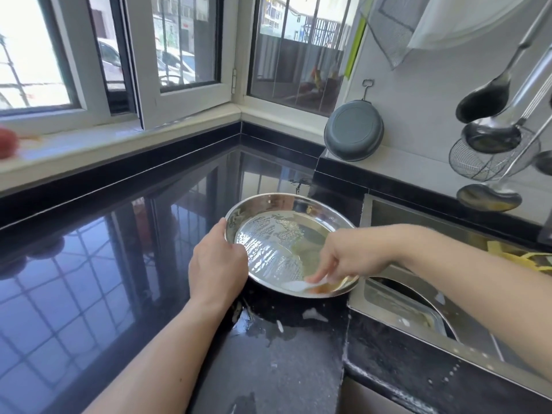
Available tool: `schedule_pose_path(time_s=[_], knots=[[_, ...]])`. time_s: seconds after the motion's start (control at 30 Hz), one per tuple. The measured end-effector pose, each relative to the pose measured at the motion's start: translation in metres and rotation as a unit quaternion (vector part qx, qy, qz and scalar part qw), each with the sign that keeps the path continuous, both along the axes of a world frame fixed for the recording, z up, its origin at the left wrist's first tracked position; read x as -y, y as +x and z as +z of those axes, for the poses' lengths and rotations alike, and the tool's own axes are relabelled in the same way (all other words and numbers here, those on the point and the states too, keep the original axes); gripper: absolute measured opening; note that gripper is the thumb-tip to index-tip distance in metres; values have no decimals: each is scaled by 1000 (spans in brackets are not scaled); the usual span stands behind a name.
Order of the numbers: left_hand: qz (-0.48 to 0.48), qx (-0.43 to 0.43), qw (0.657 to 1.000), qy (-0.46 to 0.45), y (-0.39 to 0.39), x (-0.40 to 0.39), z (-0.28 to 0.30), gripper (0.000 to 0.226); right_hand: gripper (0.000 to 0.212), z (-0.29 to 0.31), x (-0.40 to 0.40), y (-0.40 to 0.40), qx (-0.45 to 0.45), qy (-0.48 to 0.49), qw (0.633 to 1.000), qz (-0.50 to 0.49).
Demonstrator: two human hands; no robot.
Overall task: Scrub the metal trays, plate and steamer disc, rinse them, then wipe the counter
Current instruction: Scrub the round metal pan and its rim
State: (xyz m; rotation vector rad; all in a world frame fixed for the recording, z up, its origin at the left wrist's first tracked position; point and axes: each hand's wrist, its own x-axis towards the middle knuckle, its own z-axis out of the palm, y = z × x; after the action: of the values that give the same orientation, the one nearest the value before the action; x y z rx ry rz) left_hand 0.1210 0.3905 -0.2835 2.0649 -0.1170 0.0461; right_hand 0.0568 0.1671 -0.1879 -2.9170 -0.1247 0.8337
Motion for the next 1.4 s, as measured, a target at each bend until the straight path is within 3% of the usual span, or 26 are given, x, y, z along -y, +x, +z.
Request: schedule_pose_path(time_s=[0.07, 0.2, 0.33, 0.47, 0.6, 0.73, 0.93, 1.13, 1.23, 1.4], knots=[[1, 3, 1000, 3, 1, 0, 0, 55, 36, -3, -6, 0, 13, 10, 1000, 9], [-9, -3, 1000, 7, -2, 1, 1, 57, 43, 3, 12, 7, 97, -58, 993, -29], [-4, 0, 1000, 3, 0, 0, 1, 60, 30, -12, -14, -6, 30, 26, 999, 36], [-11, 4, 1000, 9, -4, 1, 3, 59, 39, 6, 17, 6, 54, -54, 997, -20], [-6, 6, 1000, 5, 0, 1, 2, 57, 33, 26, 23, 0, -40, -90, 995, -24], [-4, 4, 1000, 11, -2, 1, 1, 58, 33, 31, 21, 7, -31, -166, 985, -32], [-4, 12, 1000, 0, -2, 0, 2, 55, 31, -4, -23, 17, 42, -4, 998, 36], [4, 18, 1000, 21, -3, 2, 4, 61, 33, 28, 22, -3, -12, -159, 987, -1], [5, 22, 1000, 21, -3, 2, 3, 61, 38, 27, 20, -1, 21, -189, 982, 9], [0, 23, 1000, 16, 0, -1, 0, 57, 31, -3, -7, 9, 40, -14, 999, 10]])
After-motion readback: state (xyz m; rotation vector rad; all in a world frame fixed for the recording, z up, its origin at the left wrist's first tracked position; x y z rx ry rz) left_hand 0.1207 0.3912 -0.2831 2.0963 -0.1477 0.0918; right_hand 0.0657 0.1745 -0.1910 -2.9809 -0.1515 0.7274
